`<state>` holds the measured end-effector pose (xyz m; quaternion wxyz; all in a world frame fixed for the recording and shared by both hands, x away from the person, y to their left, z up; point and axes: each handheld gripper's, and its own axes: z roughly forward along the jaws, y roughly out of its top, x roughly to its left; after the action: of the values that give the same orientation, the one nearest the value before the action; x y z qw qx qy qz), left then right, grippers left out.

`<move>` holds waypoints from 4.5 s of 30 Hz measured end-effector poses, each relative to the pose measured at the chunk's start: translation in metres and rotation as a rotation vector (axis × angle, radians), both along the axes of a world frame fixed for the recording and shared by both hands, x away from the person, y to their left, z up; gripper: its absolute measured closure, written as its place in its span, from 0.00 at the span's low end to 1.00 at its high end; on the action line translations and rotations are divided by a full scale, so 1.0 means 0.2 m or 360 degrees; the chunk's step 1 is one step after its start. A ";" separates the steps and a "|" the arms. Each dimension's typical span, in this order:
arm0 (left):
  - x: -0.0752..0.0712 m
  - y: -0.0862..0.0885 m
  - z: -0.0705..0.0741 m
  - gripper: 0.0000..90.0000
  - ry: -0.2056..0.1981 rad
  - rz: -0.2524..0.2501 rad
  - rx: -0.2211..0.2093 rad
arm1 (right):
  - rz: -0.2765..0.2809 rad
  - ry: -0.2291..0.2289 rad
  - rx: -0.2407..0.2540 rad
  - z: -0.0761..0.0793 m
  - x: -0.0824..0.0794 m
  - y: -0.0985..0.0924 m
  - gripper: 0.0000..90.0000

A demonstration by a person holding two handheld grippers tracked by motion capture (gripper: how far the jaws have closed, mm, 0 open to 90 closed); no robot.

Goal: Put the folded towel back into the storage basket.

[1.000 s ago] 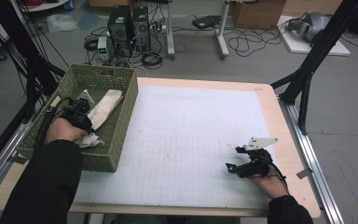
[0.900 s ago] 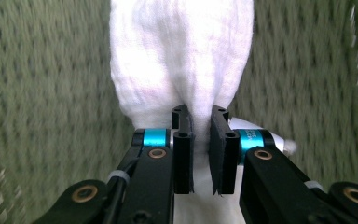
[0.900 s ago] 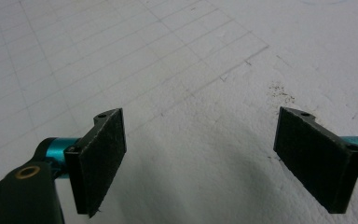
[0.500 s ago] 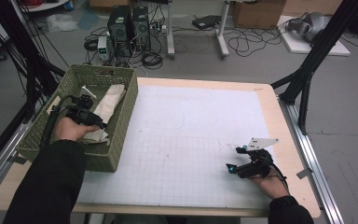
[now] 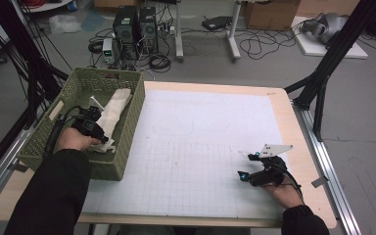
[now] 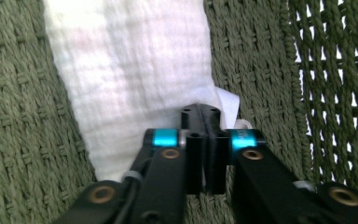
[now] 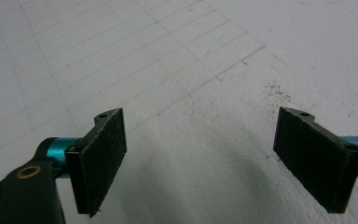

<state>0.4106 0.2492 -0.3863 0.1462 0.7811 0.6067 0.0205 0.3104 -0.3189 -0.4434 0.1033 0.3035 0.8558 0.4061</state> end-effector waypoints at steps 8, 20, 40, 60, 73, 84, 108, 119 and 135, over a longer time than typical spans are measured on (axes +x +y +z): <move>0.00 0.00 -0.01 0.82 -0.0072 -0.0055 0.0036 | -0.0007 -0.0009 0.0016 0.01 0.00 -0.01 0.18; -0.04 0.03 0.08 0.67 -0.0415 -0.0030 -0.0142 | -0.0039 -0.0042 0.0048 0.04 -0.02 -0.02 0.18; -0.05 0.07 0.16 0.58 -0.0644 0.0083 -0.0552 | -0.0094 -0.0103 0.0102 0.08 -0.04 -0.05 0.14; -0.06 0.11 0.18 0.49 -0.0789 0.0139 -0.1138 | -0.0101 -0.0118 0.0148 0.10 -0.06 -0.07 0.13; -0.08 0.06 0.19 0.48 -0.0826 0.0085 -0.1296 | -0.0100 -0.0139 0.0151 0.11 -0.07 -0.08 0.13; -0.11 -0.05 0.25 0.47 -0.0881 -0.0002 -0.1351 | -0.0085 -0.0139 0.0153 0.11 -0.05 -0.06 0.13; -0.08 -0.35 0.27 0.41 -0.0849 -0.0127 -0.1288 | -0.0093 -0.0158 0.0178 0.12 -0.05 -0.08 0.13; -0.09 -0.43 0.28 0.37 -0.0873 -0.0122 -0.1246 | -0.0090 -0.0165 0.0184 0.13 -0.05 -0.08 0.13; -0.12 -0.54 0.29 0.37 -0.0923 -0.0151 -0.1223 | -0.0088 -0.0166 0.0187 0.13 -0.05 -0.08 0.13</move>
<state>0.3862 0.1414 -0.3283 0.5882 0.6593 0.4682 0.0051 0.3006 -0.3359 -0.4177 0.1409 0.3111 0.8152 0.4679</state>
